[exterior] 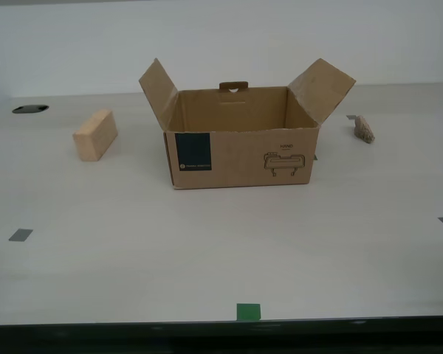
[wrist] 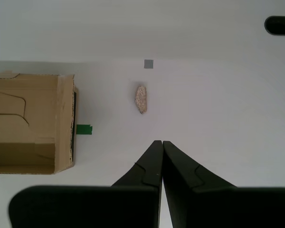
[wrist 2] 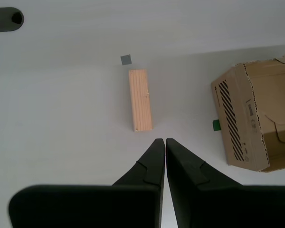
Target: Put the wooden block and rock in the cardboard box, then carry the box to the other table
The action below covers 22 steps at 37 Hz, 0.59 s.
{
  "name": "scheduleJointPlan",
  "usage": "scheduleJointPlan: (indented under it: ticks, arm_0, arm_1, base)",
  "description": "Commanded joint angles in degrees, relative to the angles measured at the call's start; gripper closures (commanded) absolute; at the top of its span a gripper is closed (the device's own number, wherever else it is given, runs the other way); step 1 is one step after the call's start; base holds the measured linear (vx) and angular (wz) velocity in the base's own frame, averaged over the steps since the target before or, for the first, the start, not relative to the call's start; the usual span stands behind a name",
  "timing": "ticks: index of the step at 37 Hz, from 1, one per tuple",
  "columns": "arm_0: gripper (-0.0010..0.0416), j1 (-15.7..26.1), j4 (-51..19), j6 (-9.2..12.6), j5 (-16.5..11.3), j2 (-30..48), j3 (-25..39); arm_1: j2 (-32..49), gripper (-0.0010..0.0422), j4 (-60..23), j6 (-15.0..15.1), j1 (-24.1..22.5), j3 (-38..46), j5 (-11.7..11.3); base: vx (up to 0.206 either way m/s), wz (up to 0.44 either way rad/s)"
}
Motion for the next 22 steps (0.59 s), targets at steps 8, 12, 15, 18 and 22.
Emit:
scheduleJointPlan:
  ticks: [8,12,15,18,22]
  arm_0:
    - [0.0406,0.0,1.4,-0.1,0.0,1.0,0.0]
    - [0.0406,0.0,1.7,0.0,0.0,0.9,0.0]
    - [0.0406,0.0,1.7,0.0,0.0,0.9,0.0]
    - [0.0406,0.0,1.7,0.0,0.0,0.8,0.0]
    - [0.0406,0.0,1.7,0.0,0.0,0.8,0.0]
  arm_1:
    - [5.6,0.0412,-0.2,0.3,-1.0,3.9,0.3]
    - [7.3,0.0412,-0.5,0.3,-1.7,5.5,0.3]
    - [7.8,0.0412,-0.6,0.3,-2.0,5.9,0.3]
    - [7.8,0.0412,-0.5,0.3,-2.2,5.9,0.3]
    - [7.7,0.0412,-0.6,0.2,-2.3,5.9,0.3]
  base:
    - [0.000,0.000]
    - [0.000,0.000]
    - [0.000,0.000]
    - [0.000,0.000]
    - [0.000,0.000]
